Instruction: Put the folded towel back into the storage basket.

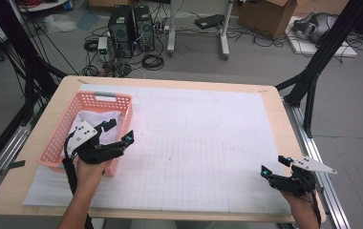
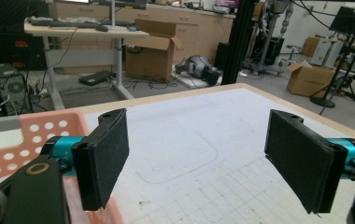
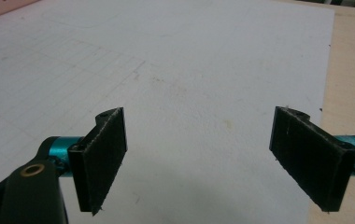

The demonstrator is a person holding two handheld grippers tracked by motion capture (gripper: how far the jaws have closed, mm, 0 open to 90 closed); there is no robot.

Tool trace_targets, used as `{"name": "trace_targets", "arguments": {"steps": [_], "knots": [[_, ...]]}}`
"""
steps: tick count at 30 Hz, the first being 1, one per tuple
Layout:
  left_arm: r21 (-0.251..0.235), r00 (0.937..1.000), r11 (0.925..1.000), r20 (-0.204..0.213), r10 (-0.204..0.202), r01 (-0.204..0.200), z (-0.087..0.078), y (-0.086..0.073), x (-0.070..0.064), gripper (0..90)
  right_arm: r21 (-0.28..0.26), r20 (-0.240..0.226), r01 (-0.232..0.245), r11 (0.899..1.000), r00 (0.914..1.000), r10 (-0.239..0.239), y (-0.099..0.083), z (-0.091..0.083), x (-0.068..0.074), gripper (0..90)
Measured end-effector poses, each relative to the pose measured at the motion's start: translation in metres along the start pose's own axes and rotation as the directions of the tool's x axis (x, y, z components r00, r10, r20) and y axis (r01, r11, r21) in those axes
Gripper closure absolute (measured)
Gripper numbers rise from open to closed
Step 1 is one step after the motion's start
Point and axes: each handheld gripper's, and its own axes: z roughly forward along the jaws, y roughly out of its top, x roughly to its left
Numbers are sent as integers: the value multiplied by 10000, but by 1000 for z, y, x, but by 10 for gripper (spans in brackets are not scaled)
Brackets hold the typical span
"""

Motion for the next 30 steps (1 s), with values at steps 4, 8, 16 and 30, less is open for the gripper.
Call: {"name": "trace_targets", "arguments": {"steps": [4,8,16,30], "knots": [[93,9991,9999,396,126,-130,3,-6,-18,222,-82,-42,119,9999,9999,-119,2,1,2,179],[378,9964,9988,800,295,-326,11,-16,-35,222,-82,-89,255,9996,9996,-256,3,0,6,179],[496,9890,9977,1428,378,-453,24,-37,-57,225,-201,-60,303,9993,9995,-304,3,-3,9,179],[861,9821,9934,1787,598,-762,32,-53,-69,230,-235,-68,320,9992,9995,-322,3,-3,11,178]]}}
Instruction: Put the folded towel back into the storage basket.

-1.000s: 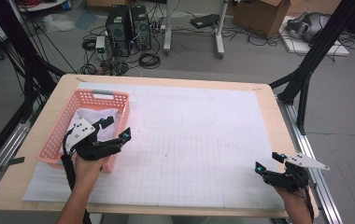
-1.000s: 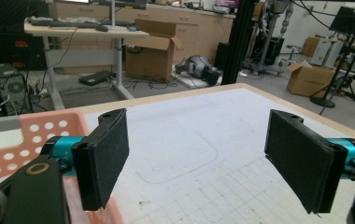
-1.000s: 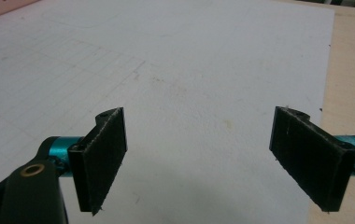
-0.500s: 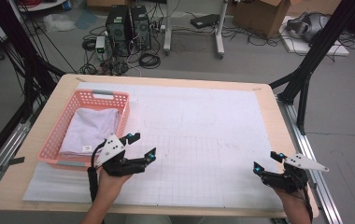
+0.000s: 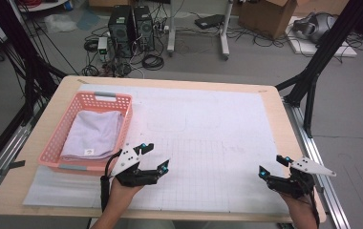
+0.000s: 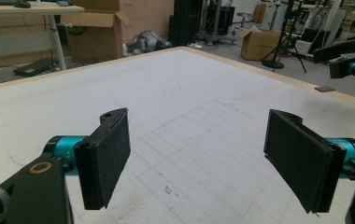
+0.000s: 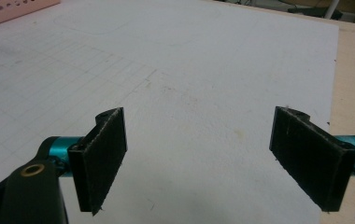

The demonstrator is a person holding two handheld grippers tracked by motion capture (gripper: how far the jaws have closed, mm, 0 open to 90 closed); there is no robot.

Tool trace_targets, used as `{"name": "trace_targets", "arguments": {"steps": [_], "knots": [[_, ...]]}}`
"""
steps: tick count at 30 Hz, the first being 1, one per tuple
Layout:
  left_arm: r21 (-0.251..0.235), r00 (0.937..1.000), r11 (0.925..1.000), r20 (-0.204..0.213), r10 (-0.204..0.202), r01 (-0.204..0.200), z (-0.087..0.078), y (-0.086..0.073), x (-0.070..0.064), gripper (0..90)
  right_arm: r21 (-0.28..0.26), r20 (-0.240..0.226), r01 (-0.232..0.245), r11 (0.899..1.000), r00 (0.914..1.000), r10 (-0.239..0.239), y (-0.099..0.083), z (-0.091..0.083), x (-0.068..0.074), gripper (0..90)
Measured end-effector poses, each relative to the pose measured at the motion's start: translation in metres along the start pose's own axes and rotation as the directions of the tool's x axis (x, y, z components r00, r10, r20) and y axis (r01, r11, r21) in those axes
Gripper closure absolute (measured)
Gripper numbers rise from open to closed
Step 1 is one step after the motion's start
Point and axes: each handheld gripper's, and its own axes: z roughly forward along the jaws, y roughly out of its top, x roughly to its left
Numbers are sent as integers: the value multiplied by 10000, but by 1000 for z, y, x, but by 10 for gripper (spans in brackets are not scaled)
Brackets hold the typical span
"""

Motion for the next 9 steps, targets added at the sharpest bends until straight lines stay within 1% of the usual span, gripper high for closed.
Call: {"name": "trace_targets", "arguments": {"steps": [5,9], "knots": [[50,10000,10000,-25,-9,9,0,-1,1,230,3,7,86,10000,10000,-86,-1,1,-1,179],[81,10000,10000,-27,-9,10,1,-2,1,231,-2,13,-4,10000,10000,4,-1,1,-1,179]]}}
